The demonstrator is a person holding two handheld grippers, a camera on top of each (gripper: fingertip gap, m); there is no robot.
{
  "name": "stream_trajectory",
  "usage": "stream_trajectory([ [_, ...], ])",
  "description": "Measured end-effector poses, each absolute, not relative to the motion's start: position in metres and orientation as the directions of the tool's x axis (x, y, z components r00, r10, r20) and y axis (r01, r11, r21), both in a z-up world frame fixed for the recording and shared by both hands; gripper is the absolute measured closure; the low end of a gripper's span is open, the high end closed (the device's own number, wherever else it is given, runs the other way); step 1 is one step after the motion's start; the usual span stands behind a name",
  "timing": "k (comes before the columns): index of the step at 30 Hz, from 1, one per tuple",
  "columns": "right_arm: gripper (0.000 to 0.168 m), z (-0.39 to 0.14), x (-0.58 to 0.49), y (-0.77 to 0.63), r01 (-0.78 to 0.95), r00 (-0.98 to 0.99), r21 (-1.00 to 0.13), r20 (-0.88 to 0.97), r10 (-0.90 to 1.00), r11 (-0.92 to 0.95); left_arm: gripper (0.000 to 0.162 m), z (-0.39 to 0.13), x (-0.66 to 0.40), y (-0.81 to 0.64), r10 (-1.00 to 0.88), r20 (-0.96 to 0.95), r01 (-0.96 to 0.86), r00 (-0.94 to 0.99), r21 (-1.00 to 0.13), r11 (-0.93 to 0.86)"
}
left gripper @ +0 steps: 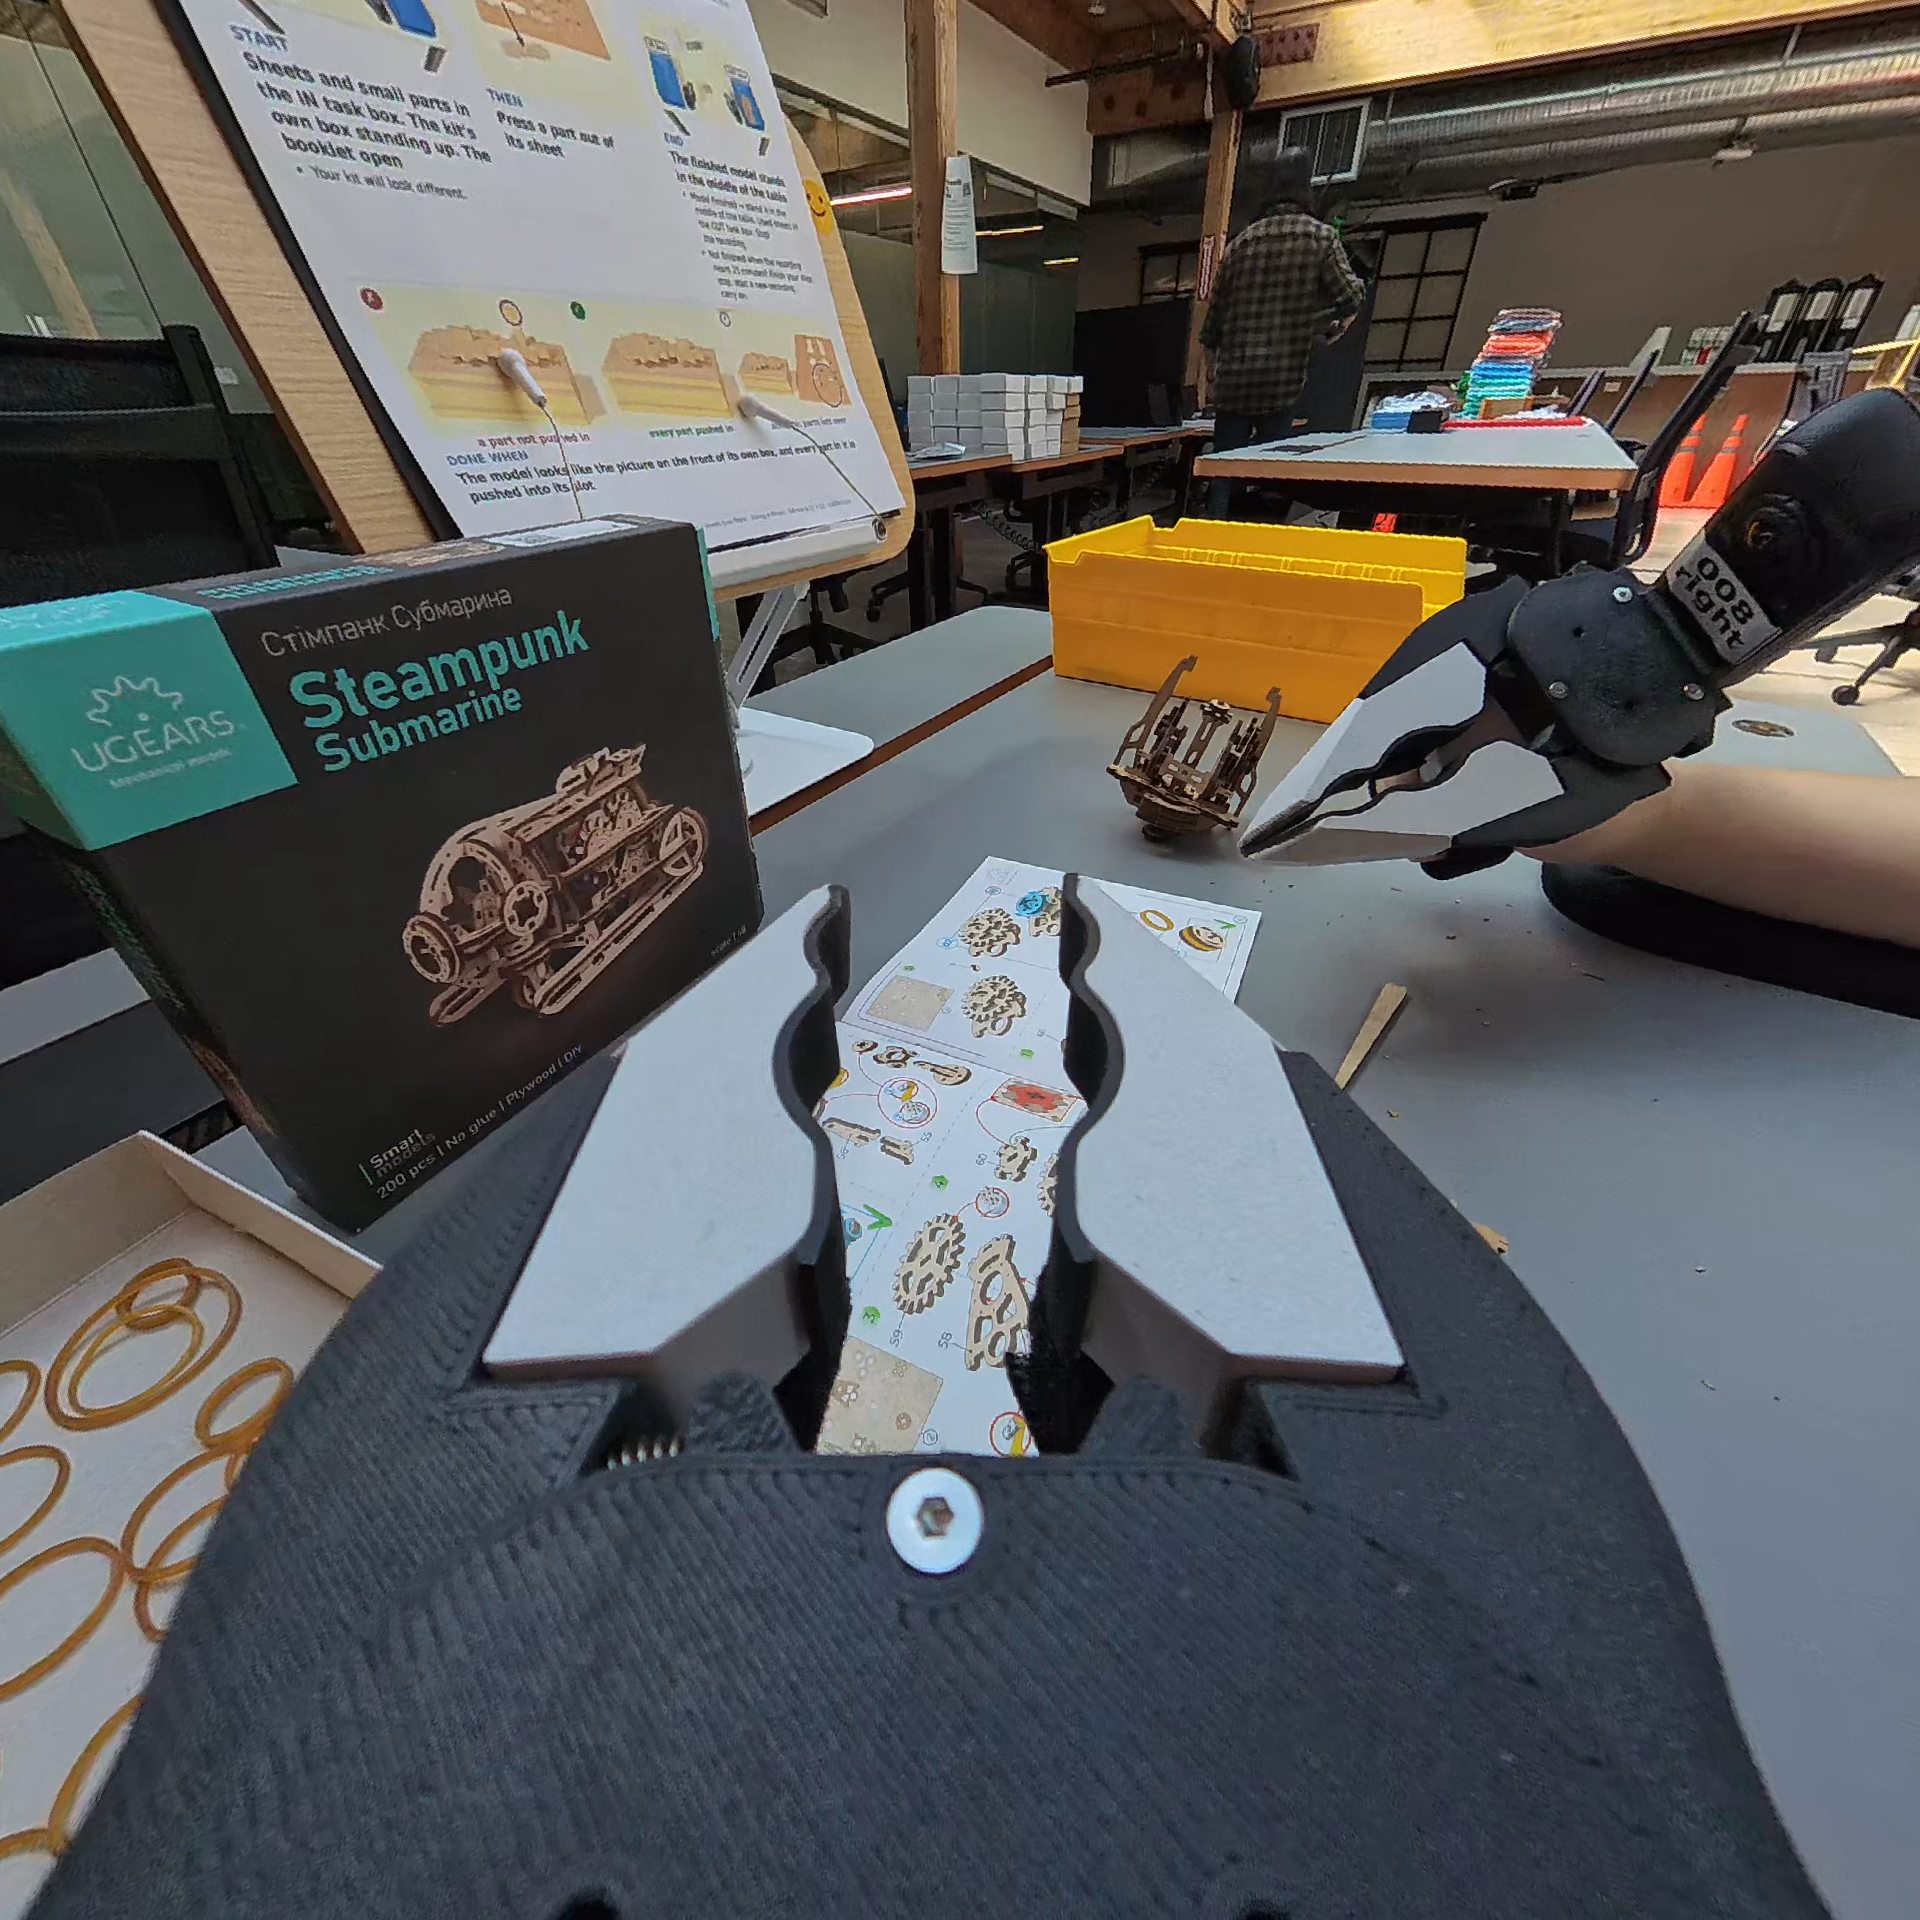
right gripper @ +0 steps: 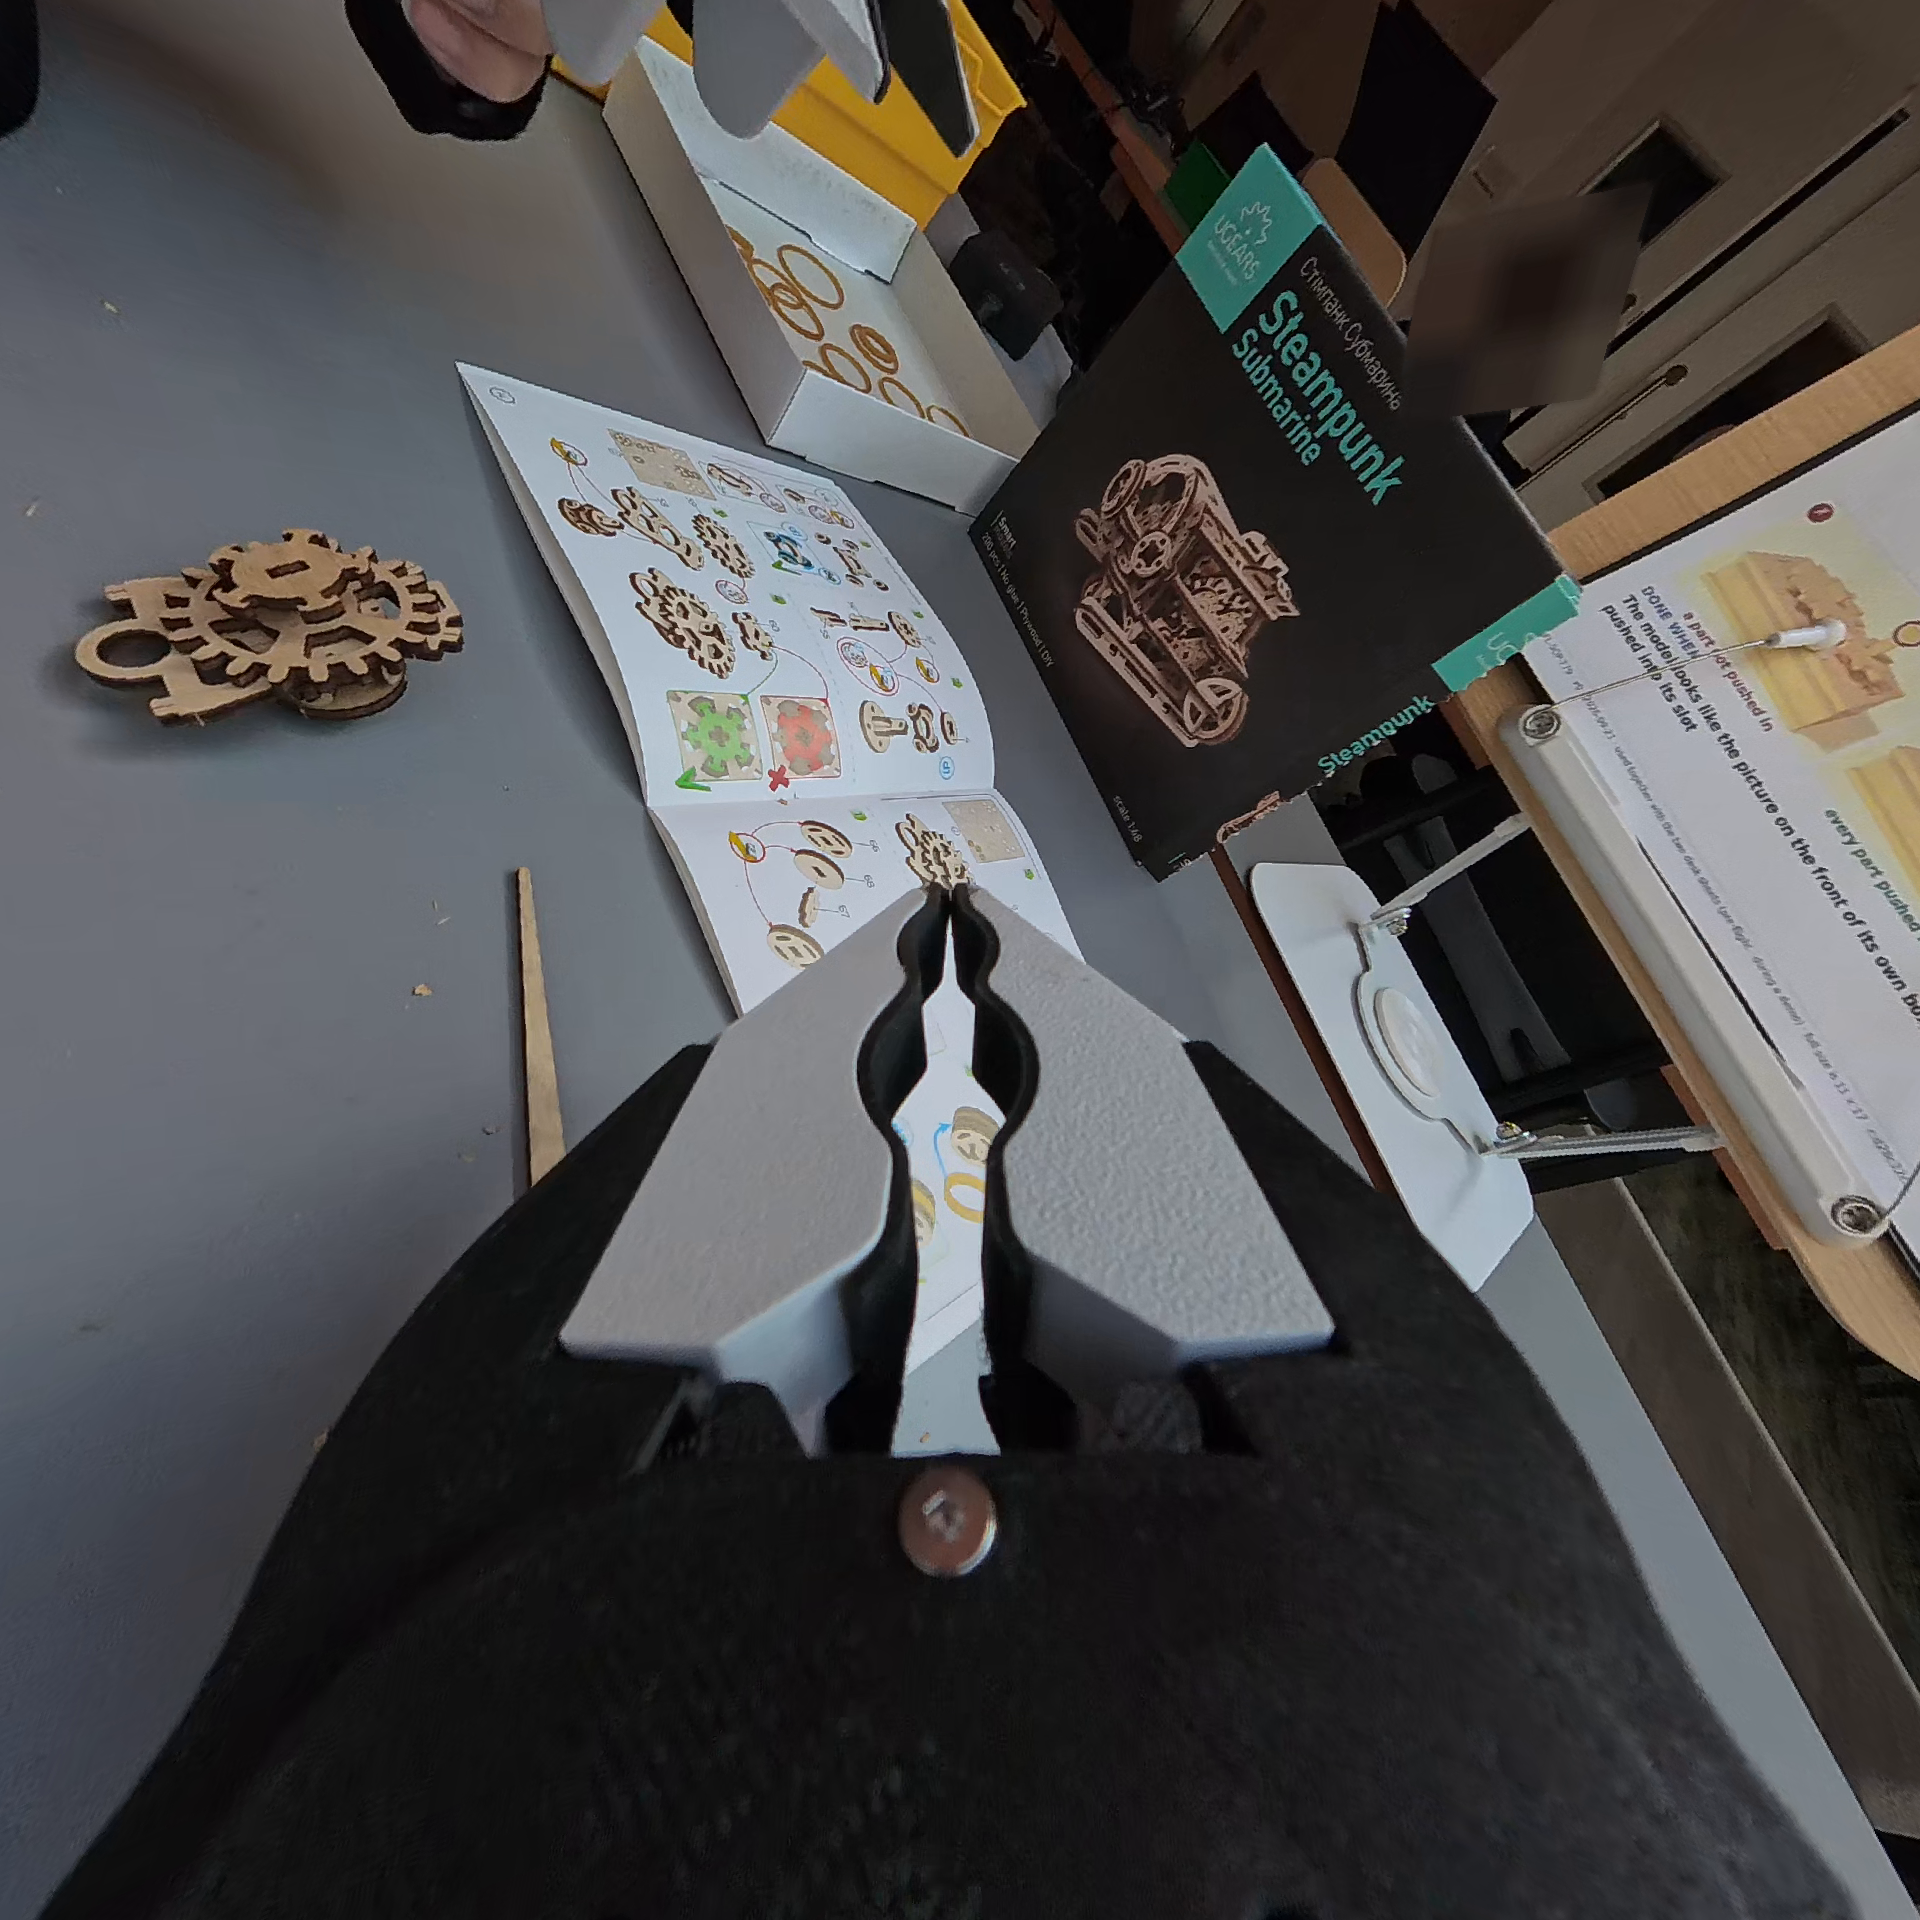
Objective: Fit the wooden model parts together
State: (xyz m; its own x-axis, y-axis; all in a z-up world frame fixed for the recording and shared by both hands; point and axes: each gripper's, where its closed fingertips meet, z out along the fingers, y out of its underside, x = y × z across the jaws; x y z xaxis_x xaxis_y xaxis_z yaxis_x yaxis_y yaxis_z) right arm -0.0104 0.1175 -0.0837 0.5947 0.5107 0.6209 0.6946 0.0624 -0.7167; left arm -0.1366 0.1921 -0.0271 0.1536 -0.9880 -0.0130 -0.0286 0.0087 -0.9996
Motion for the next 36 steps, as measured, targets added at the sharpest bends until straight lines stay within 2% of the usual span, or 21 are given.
stream_trajectory([
  [16, 0.164, -0.093, -0.034, 0.112, 0.636, 0.609, -0.772, 0.508, 0.609, 0.008, 0.121, -0.047, -0.128, 0.181, -0.995, 0.075, -0.132, 0.061, -0.988, -0.083],
  [21, 0.159, -0.097, -0.061, 0.102, 0.505, 0.638, -0.856, 0.289, 0.714, -0.105, 0.124, -0.06, -0.127, 0.149, -0.967, 0.216, -0.244, -0.135, -0.953, -0.179],
  [24, 0.153, -0.089, -0.083, 0.092, 0.372, 0.637, -0.904, 0.083, 0.766, -0.21, 0.124, -0.078, -0.128, 0.114, -0.898, 0.335, -0.398, -0.284, -0.894, -0.208],
  [26, 0.147, -0.086, -0.091, 0.086, 0.317, 0.631, -0.905, -0.02, 0.775, -0.282, 0.121, -0.095, -0.127, 0.104, -0.882, 0.371, -0.499, -0.292, -0.845, -0.191],
  [28, 0.145, -0.093, -0.091, 0.085, 0.325, 0.637, -0.889, -0.047, 0.77, -0.323, 0.12, -0.107, -0.126, 0.099, -0.873, 0.393, -0.557, -0.289, -0.811, -0.18],
  [31, 0.144, -0.104, -0.087, 0.086, 0.331, 0.647, -0.865, -0.082, 0.758, -0.377, 0.119, -0.113, -0.127, 0.098, -0.869, 0.407, -0.582, -0.281, -0.792, -0.183],
  [36, 0.141, -0.108, -0.102, 0.081, 0.221, 0.595, -0.844, -0.28, 0.754, -0.488, 0.122, -0.12, -0.129, 0.102, -0.869, 0.427, -0.617, -0.25, -0.762, -0.197],
])
